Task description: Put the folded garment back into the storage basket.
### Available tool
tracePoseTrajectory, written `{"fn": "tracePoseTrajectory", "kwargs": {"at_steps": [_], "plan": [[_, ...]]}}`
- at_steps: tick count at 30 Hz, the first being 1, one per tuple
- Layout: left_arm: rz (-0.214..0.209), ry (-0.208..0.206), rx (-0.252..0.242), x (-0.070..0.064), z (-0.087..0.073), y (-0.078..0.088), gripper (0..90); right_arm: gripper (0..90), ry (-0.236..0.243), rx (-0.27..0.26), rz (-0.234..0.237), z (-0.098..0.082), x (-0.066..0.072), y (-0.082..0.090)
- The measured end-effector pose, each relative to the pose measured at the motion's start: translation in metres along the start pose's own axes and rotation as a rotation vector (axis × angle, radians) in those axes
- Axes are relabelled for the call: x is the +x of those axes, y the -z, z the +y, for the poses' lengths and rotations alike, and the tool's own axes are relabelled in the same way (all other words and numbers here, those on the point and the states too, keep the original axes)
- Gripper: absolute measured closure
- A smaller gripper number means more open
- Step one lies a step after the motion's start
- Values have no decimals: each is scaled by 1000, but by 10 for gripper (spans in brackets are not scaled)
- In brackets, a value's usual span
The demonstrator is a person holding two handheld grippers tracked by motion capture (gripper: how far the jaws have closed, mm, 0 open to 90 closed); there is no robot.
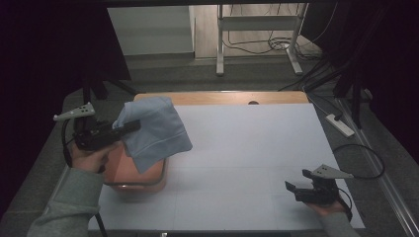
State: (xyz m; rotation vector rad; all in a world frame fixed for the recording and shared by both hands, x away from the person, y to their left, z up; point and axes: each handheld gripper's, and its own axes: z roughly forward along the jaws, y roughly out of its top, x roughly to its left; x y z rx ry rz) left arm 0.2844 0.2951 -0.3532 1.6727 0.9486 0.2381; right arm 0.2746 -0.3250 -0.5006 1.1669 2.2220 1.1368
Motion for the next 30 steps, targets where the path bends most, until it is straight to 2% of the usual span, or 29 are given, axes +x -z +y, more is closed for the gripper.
{"fn": "tracePoseTrajectory", "kwargs": {"at_steps": [30], "plan": [[95, 24, 10, 20, -14, 44, 637, 179, 1, 4, -3, 0, 0, -1]]}}
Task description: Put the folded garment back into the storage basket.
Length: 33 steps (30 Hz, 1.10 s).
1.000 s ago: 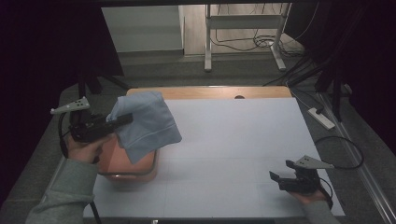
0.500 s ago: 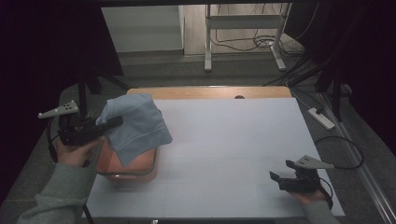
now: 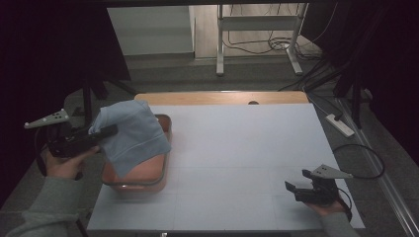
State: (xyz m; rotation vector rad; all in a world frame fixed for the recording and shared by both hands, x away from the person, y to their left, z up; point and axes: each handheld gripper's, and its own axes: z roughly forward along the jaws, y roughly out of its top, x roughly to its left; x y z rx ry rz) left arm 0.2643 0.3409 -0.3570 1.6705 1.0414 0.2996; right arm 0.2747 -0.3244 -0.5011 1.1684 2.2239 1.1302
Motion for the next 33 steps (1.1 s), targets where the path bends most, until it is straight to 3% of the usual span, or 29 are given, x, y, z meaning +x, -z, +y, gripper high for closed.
{"fn": "tracePoseTrajectory", "kwargs": {"at_steps": [19, 33], "plan": [[57, -8, 46, 11, -1, 10, 637, 179, 1, 0, -2, 0, 0, 0], [79, -25, 122, 18, -2, 5, 637, 180, 1, 2, -3, 0, 0, 0]]}}
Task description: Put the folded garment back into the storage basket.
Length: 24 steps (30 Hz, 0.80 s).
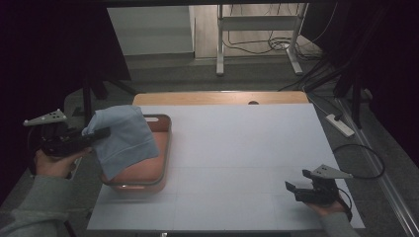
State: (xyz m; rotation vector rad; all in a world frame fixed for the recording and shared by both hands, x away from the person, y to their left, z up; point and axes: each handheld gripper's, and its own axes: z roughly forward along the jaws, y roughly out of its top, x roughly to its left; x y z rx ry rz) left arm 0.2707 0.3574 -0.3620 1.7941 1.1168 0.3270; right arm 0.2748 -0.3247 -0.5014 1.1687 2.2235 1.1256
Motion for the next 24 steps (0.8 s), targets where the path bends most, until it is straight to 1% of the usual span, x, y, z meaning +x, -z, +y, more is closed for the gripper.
{"fn": "tracePoseTrajectory", "kwargs": {"at_steps": [6, 7, 8, 9, 12, 13, 17, 24], "plan": [[-3, 4, 26, 1, -2, -8, 637, 180, 0, 0, 1, 0, 0, 0], [-3, 0, 38, 1, -3, -12, 637, 180, 1, 1, 1, 0, 0, 0], [-3, 0, 38, 1, -3, -12, 637, 180, 1, 1, 1, 0, 0, 0], [-3, -4, 51, 2, -3, -15, 637, 180, 1, 1, 1, 0, 0, 0], [-2, -6, 61, 3, -3, -18, 637, 180, 1, 2, 2, 0, 0, 0], [-1, -8, 72, 4, -3, -21, 637, 180, 1, 3, 2, 0, 0, 0], [-3, -5, 88, 6, -5, -26, 636, 181, 2, 2, 3, 0, 0, 0], [-10, -16, 121, 7, -6, -36, 636, 181, 2, 4, 2, 0, 0, 0]]}}
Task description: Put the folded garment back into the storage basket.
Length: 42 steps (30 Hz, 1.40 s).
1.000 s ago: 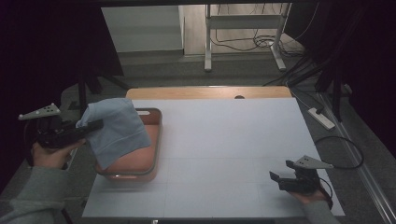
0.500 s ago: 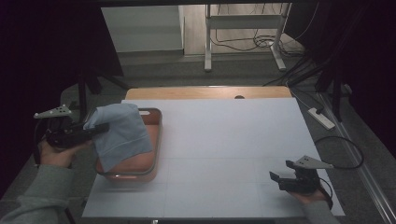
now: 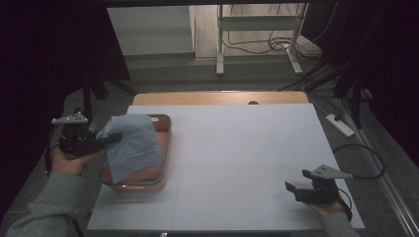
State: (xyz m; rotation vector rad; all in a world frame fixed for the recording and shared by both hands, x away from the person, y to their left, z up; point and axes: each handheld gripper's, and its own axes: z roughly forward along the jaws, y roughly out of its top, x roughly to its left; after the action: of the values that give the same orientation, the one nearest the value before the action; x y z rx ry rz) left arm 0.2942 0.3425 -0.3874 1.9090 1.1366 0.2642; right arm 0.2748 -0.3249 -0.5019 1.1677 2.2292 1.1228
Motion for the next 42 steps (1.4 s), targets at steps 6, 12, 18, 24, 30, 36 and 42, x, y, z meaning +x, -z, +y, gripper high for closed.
{"fn": "tracePoseTrajectory", "kwargs": {"at_steps": [6, 12, 18, 24, 30, 36, 42], "plan": [[-2, 4, 24, 4, -2, -9, 636, 181, 1, 1, -1, 0, 0, 0], [2, 20, 62, 10, -5, -26, 636, 181, -1, 3, -2, -1, -1, 0], [8, 29, 109, 15, -5, -46, 636, 181, -3, 4, -1, -1, -1, 0], [25, 68, 127, 24, -10, -59, 635, 181, -3, 3, -1, -1, -1, 0], [49, 63, 186, 28, -13, -74, 632, 181, -3, 7, 0, -1, -1, -1], [67, 62, 204, 29, -13, -84, 625, 181, -5, 8, -1, -2, -2, 0], [86, 50, 184, 28, -13, -85, 493, 181, -6, 7, -2, -2, -2, 0]]}}
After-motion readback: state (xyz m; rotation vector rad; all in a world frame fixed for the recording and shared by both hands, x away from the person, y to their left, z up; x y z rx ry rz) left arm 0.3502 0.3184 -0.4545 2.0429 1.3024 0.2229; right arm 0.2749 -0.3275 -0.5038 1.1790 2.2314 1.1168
